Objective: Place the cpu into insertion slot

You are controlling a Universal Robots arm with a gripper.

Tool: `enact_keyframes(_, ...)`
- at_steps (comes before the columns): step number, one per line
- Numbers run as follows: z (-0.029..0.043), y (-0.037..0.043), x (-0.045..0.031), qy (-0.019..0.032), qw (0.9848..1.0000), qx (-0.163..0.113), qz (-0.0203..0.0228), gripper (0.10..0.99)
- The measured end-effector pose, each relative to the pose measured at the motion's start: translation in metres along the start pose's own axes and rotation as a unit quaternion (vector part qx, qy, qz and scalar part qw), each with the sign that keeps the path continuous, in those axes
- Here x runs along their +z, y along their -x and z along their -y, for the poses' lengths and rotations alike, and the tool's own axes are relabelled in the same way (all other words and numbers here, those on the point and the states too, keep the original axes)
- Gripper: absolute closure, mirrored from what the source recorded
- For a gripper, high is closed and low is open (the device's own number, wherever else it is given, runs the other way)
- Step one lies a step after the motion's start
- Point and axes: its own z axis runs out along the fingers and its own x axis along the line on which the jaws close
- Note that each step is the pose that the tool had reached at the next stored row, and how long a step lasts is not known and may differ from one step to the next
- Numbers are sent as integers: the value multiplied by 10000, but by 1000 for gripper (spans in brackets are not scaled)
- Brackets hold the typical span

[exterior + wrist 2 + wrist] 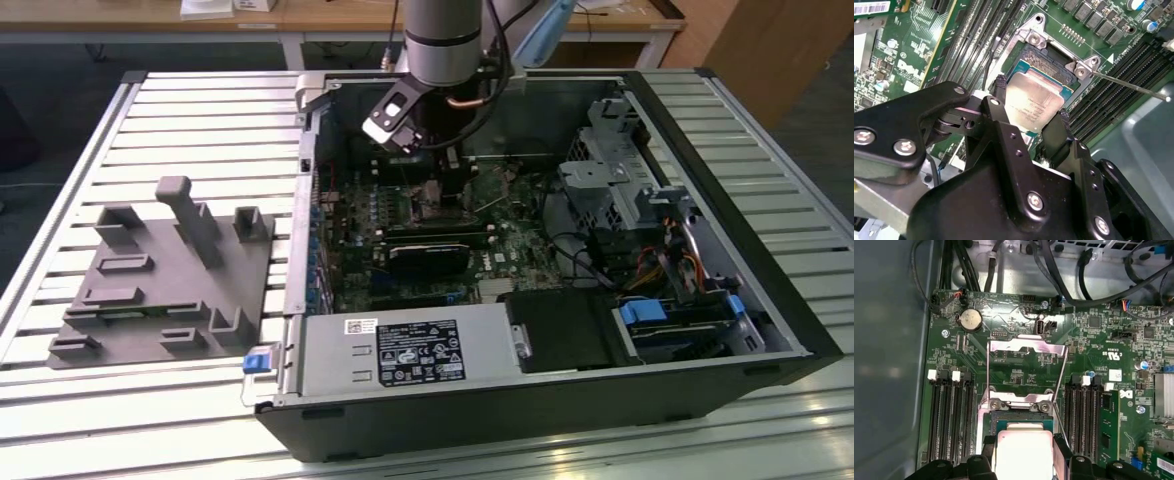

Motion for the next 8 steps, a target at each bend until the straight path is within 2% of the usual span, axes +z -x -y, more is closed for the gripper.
enact_keyframes(8, 20, -4, 71, -2, 10000, 52, 4, 549)
